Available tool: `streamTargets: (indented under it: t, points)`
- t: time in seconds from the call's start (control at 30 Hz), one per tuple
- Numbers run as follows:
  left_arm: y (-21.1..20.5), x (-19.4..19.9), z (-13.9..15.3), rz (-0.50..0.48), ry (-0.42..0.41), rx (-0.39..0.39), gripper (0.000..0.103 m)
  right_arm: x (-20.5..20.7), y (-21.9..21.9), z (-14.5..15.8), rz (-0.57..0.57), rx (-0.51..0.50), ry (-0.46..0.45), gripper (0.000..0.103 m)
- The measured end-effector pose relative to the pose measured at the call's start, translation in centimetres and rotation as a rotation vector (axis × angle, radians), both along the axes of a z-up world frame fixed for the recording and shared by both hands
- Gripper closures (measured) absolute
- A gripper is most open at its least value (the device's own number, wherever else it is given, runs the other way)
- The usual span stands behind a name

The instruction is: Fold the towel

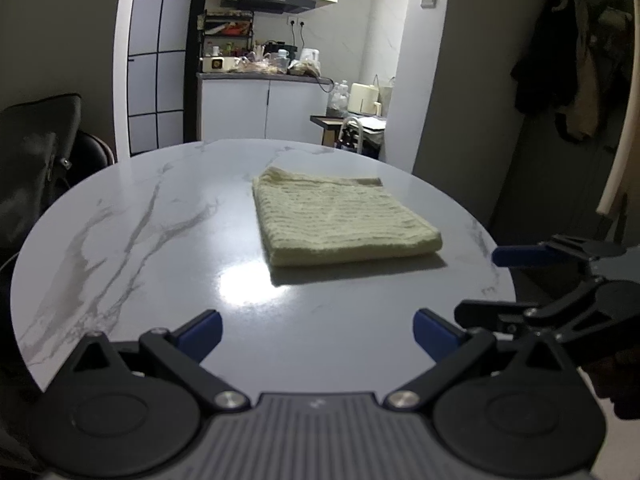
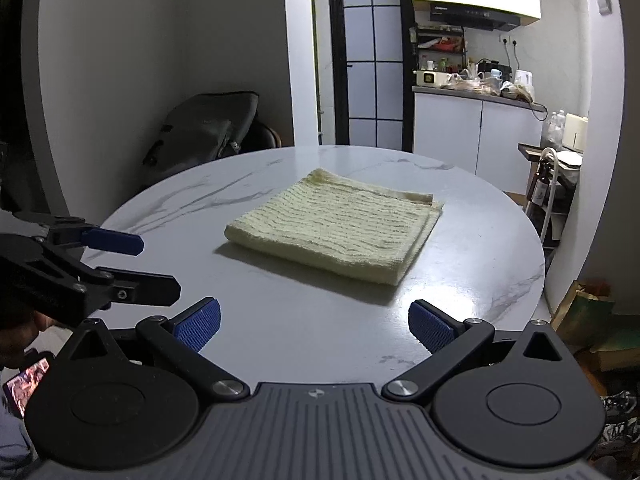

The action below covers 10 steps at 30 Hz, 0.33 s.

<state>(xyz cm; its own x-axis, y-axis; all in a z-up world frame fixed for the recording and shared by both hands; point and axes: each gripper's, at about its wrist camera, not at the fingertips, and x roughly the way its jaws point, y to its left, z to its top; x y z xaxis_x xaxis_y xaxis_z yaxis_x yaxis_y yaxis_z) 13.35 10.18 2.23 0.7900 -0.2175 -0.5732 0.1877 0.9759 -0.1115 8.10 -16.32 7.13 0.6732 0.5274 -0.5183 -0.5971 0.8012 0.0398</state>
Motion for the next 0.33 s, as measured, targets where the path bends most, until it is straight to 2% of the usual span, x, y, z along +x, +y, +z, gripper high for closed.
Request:
streamTargets:
  t: [0.33]
  points:
    - [0.3,0.8,0.3,0.007,-0.003,0.014,0.0,1.1,0.0,0.3,-0.015,-0.013,0.03,0.0]
